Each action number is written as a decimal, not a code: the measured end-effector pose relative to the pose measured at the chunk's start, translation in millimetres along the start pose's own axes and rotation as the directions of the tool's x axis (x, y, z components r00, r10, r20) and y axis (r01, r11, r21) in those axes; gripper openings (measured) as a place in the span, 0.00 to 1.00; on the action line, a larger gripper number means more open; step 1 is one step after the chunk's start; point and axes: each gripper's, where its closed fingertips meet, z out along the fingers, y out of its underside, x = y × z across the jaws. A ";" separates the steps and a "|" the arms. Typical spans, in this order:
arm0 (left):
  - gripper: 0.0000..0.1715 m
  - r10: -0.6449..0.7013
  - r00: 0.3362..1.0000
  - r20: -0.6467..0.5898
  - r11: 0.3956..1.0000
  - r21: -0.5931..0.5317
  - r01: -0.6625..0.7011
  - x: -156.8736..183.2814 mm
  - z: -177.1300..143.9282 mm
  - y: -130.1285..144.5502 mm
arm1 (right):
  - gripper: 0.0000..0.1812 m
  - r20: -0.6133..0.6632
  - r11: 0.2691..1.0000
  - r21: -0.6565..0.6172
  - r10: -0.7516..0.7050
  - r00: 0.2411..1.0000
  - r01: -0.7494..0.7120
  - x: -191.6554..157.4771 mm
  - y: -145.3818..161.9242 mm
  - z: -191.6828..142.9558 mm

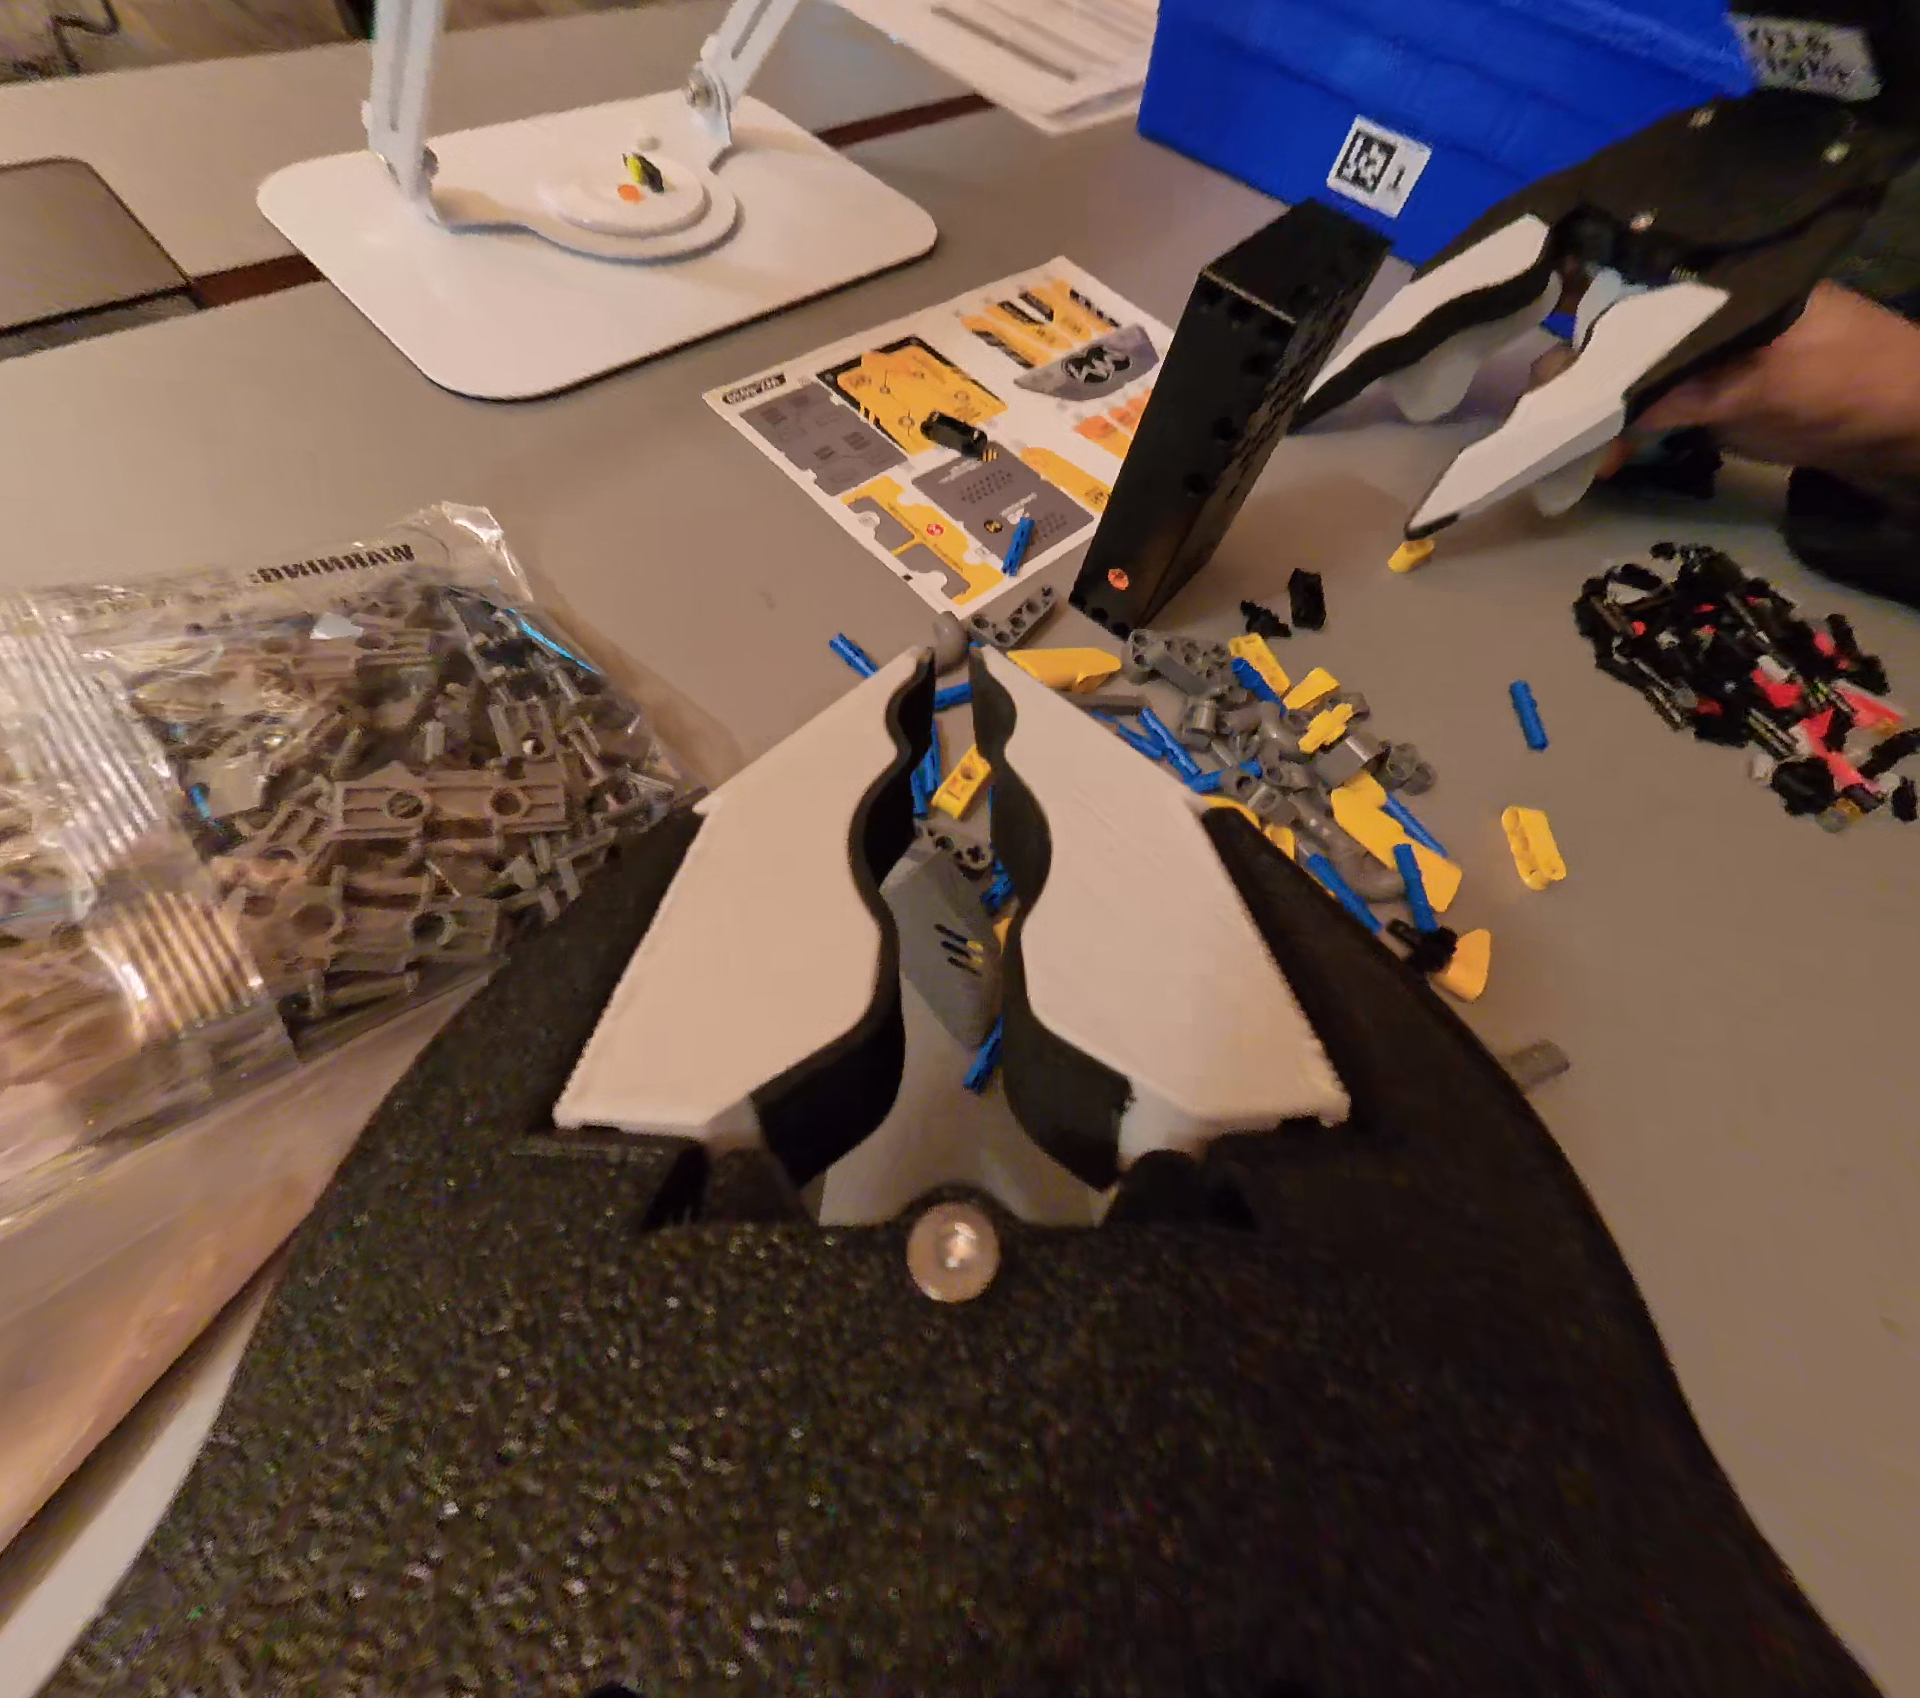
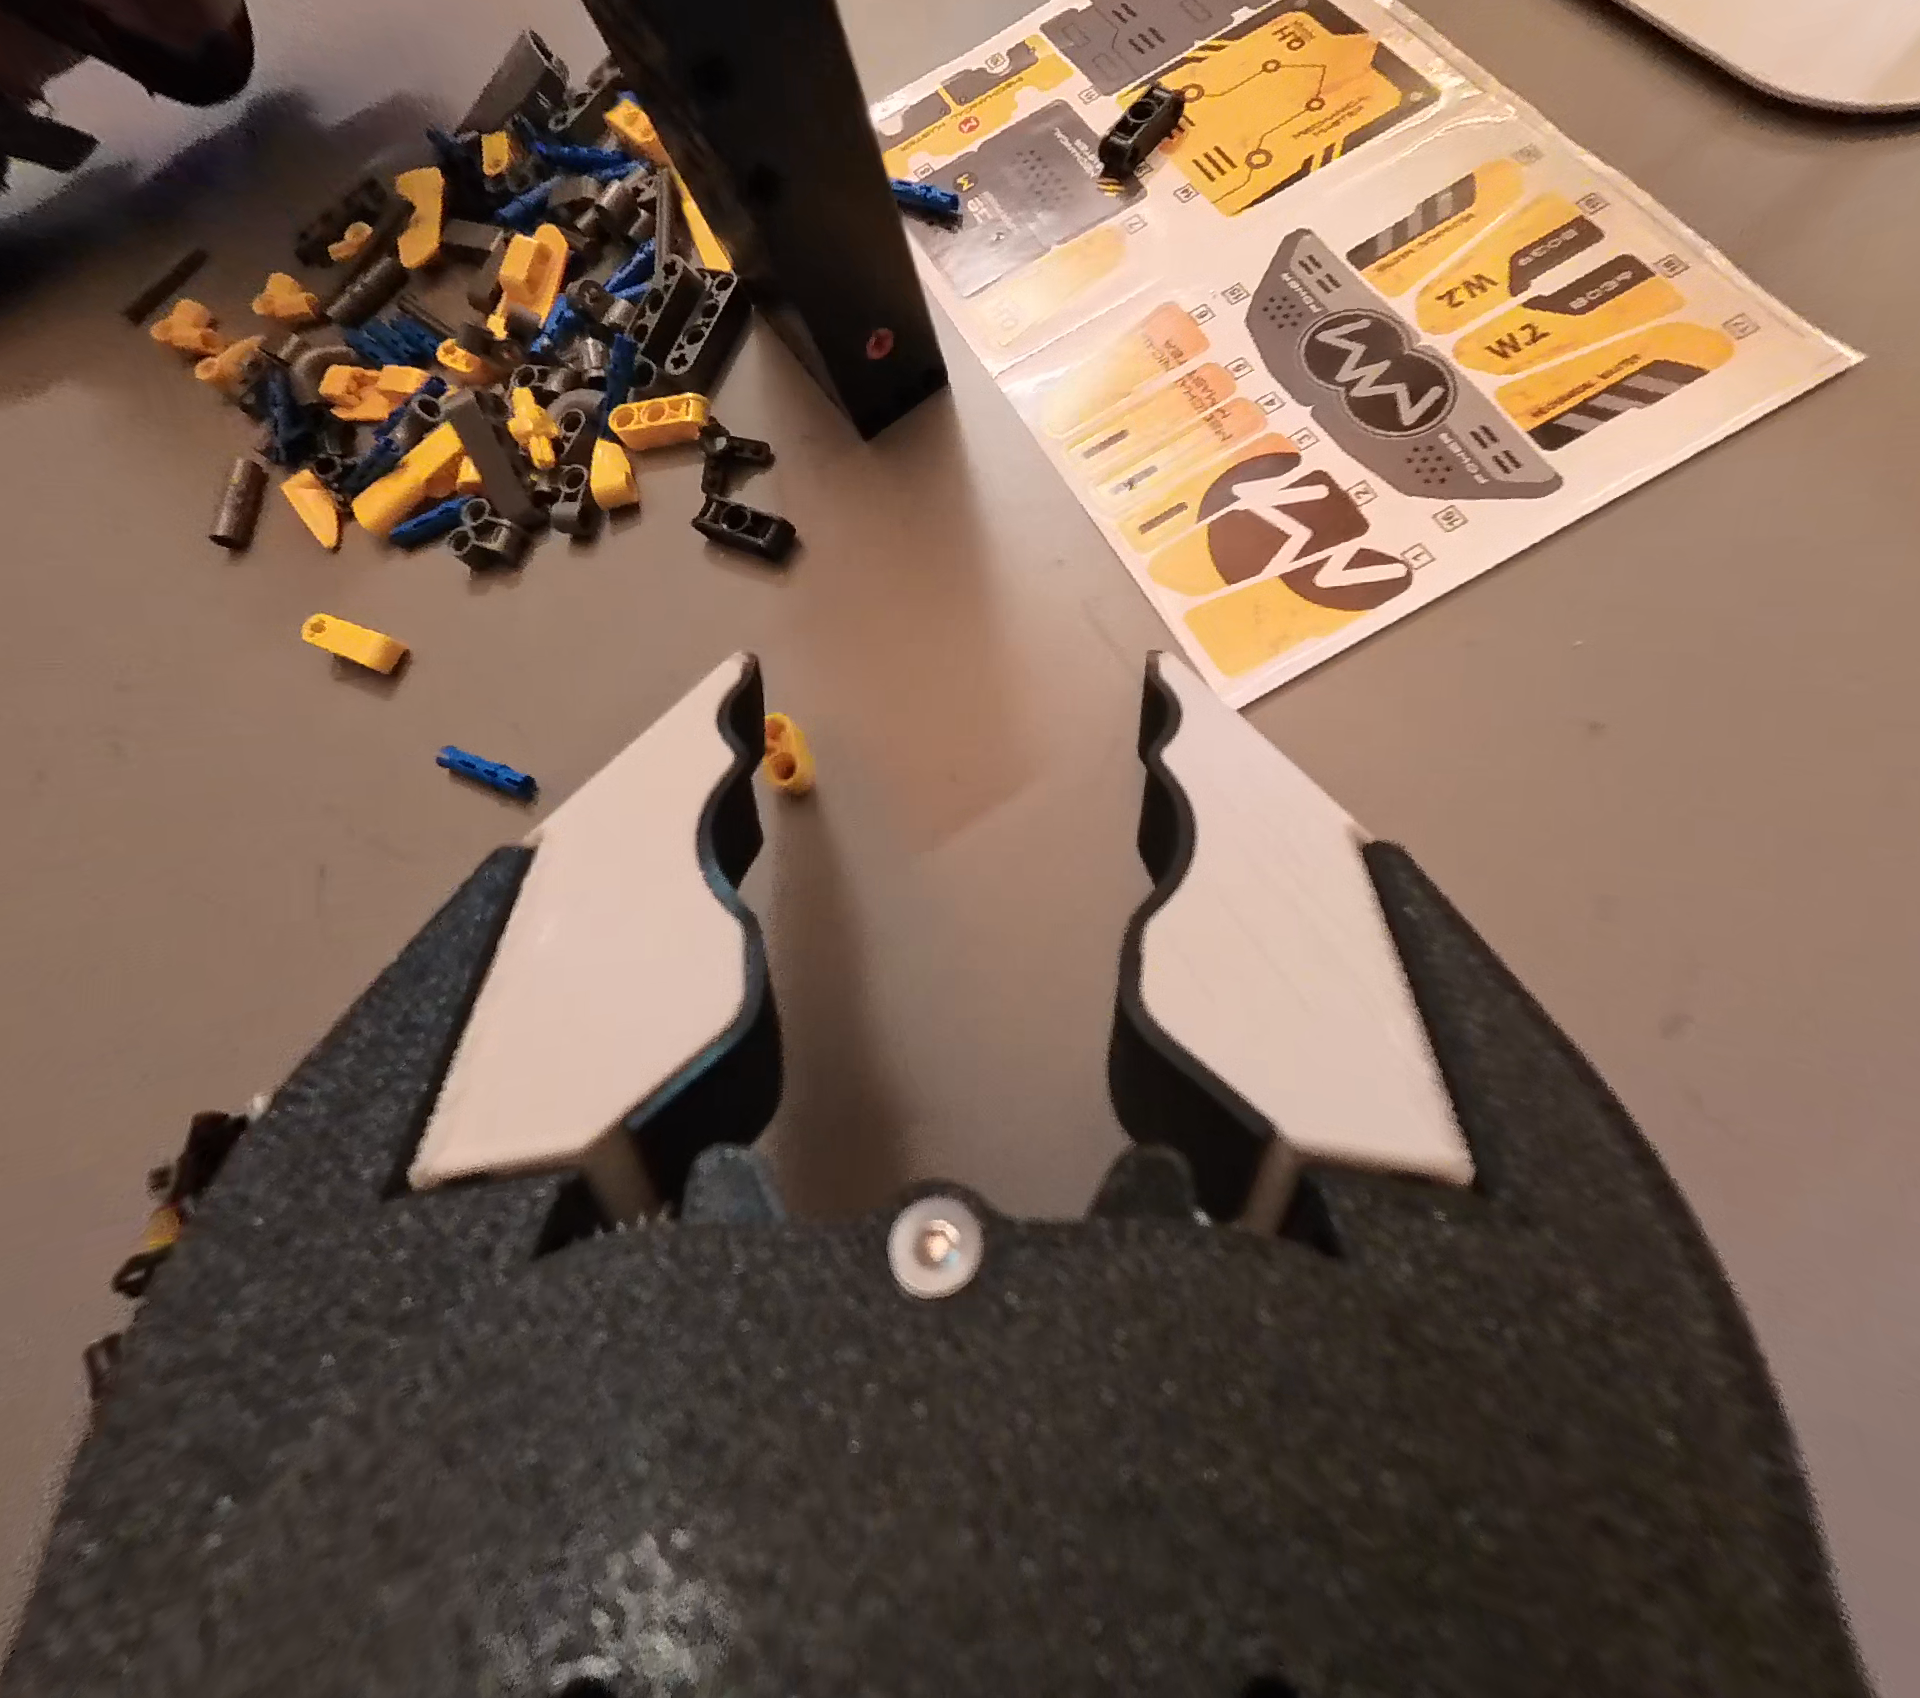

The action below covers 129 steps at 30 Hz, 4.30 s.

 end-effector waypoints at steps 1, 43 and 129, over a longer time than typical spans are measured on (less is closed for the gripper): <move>0.03 0.002 1.000 0.010 1.000 0.013 -0.002 -2.2 -1.7 -1.8 | 0.41 -0.009 1.000 -0.005 -0.016 1.000 0.016 -0.5 0.6 0.5; 0.03 0.133 0.991 0.003 0.990 0.037 -0.133 20.0 6.8 -4.7 | 0.43 -0.116 0.986 -0.062 -0.160 0.980 0.154 -1.9 6.8 5.3; 0.04 0.112 0.993 -0.022 0.994 0.017 -0.112 24.9 12.1 0.3 | 0.17 -0.199 0.996 0.025 -0.081 0.977 0.088 30.3 6.3 -29.6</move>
